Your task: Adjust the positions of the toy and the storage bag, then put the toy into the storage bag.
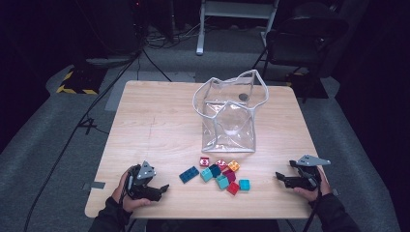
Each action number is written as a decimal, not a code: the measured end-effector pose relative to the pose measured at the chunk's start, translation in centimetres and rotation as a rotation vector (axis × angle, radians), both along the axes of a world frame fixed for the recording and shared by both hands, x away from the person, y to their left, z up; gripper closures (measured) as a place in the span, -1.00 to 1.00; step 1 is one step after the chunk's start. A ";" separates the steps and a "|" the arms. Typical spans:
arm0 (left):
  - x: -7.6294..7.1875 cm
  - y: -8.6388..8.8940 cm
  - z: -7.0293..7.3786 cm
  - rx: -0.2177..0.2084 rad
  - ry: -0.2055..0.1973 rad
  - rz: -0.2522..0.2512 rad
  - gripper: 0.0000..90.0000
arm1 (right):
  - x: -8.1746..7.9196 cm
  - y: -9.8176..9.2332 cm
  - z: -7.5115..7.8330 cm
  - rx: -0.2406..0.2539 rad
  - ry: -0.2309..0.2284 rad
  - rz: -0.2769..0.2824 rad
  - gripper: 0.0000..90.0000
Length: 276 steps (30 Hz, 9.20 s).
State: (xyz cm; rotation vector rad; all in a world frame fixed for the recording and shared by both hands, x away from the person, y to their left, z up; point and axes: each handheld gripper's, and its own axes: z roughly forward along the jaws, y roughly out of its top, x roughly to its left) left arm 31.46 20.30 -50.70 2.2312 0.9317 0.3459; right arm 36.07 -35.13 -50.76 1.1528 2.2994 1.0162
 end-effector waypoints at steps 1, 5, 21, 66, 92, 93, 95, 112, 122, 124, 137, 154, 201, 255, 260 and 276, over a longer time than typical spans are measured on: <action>0.0 0.0 0.0 0.000 0.000 0.000 -0.71 | 0.0 0.0 0.0 0.000 0.000 0.000 -0.63; 0.0 0.0 0.0 0.000 0.000 0.000 -0.71 | 0.0 0.0 0.0 -0.001 0.000 0.002 -0.63; 0.1 -2.9 0.0 0.004 -0.003 -0.033 -0.72 | -0.1 1.1 1.2 -0.006 -0.071 0.033 -0.46; 4.1 -18.8 0.3 -0.026 -0.049 -0.282 0.27 | 6.9 13.5 5.7 0.070 -0.252 0.122 0.92; -1.0 -7.1 1.3 0.037 -0.033 -0.140 -0.63 | -2.1 9.5 4.4 0.120 -0.147 0.315 0.07; -1.0 -7.1 1.3 0.037 -0.033 -0.140 -0.63 | -2.1 9.5 4.4 0.120 -0.147 0.315 0.07; -1.4 -5.8 0.9 0.047 -0.023 -0.125 -0.64 | -3.1 9.3 4.2 0.122 -0.141 0.338 0.03; -1.7 0.3 0.0 0.002 -0.003 0.018 -0.71 | -3.5 10.1 1.2 0.109 -0.065 0.411 -0.07; -1.5 0.3 0.0 0.005 0.000 0.017 -0.76 | -2.8 11.3 0.1 0.019 -0.056 0.383 0.06; -1.5 0.3 0.0 0.005 -0.001 0.017 -0.76 | -2.7 11.3 0.1 0.003 -0.058 0.375 0.08; -1.4 0.2 0.0 0.007 0.001 0.019 -0.77 | -1.4 7.8 0.1 -0.003 -0.075 0.299 0.32; -1.2 0.1 0.0 0.010 0.003 0.013 -0.81 | 0.7 5.1 0.1 0.010 -0.063 0.184 0.32; -1.3 0.2 0.0 0.011 0.002 0.016 -0.80 | 4.5 5.2 13.8 0.217 -0.377 0.072 0.32; -1.3 0.2 0.0 0.011 0.002 0.016 -0.80 | 9.2 14.9 19.2 0.186 -0.423 0.128 0.32; -1.4 0.2 0.0 0.010 0.004 0.018 -0.80 | 9.7 15.6 18.9 0.175 -0.411 0.123 0.32; -1.4 0.2 0.0 0.010 0.002 0.018 -0.80 | 10.5 15.9 18.2 0.141 -0.364 0.112 0.31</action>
